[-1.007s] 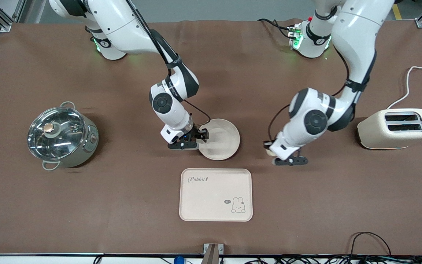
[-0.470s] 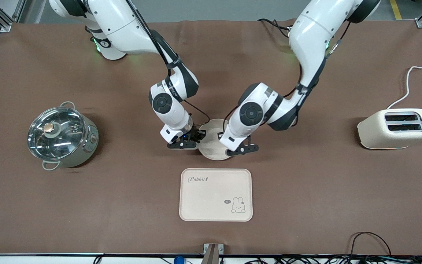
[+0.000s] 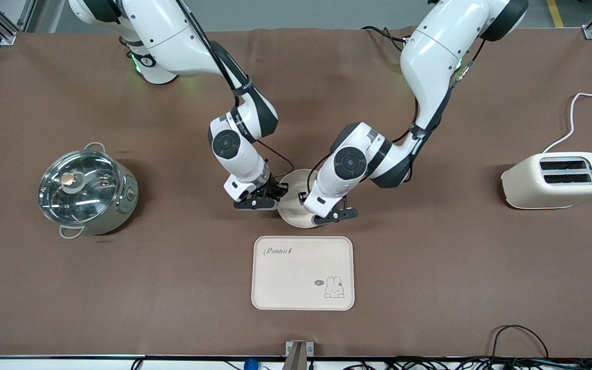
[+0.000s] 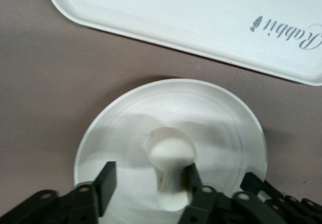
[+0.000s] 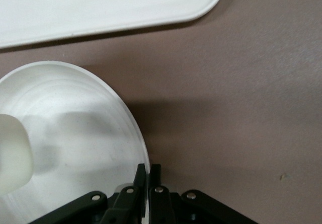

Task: Place bun in plate and plate on tray
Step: 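Slide the plate onto the tray while the left gripper withdraws, then set the plate down on the tray and open the right gripper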

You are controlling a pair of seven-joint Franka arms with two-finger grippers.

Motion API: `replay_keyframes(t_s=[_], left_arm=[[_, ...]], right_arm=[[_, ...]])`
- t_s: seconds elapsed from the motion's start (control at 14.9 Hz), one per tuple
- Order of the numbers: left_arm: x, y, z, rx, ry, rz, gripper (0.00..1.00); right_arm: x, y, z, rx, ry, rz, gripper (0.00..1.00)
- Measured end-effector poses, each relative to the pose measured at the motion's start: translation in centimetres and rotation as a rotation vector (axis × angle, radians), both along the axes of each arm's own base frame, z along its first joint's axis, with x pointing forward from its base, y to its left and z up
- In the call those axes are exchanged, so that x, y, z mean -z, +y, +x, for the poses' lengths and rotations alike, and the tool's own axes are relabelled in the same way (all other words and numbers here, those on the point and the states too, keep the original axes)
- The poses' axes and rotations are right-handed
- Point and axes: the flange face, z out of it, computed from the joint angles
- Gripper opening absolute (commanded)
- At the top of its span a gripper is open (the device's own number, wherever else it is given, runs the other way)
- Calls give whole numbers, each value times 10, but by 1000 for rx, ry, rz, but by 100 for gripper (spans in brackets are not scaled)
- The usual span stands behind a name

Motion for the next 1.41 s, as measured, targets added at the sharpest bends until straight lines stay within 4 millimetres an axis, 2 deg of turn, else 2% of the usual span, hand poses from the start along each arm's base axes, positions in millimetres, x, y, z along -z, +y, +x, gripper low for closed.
replay_keyframes(t_s=[0.4, 0.54, 0.6, 0.74, 0.94, 1.07, 1.21, 1.41], left_arm=[[-10, 4, 2, 4, 9, 17, 100], [-24, 21, 14, 31, -23, 57, 100], [-44, 41, 29, 46, -41, 80, 100], [-104, 99, 59, 88, -81, 98, 100], [-197, 195, 79, 196, -124, 126, 100], [-251, 251, 78, 245, -141, 148, 100], [-299, 298, 65, 264, -140, 171, 100], [-364, 345, 30, 248, -129, 194, 100]], right_arm=[[-15, -6, 19, 26, -35, 21, 0], [-28, -15, 37, 50, -60, 38, 0], [-36, -20, 47, 63, -75, 48, 0], [-51, -28, 65, 86, -105, 67, 0], [-67, -43, 93, 115, -146, 88, 0], [-63, -48, 116, 127, -171, 98, 0], [-52, -47, 143, 141, -202, 115, 0], [-24, -49, 179, 167, -236, 146, 0]])
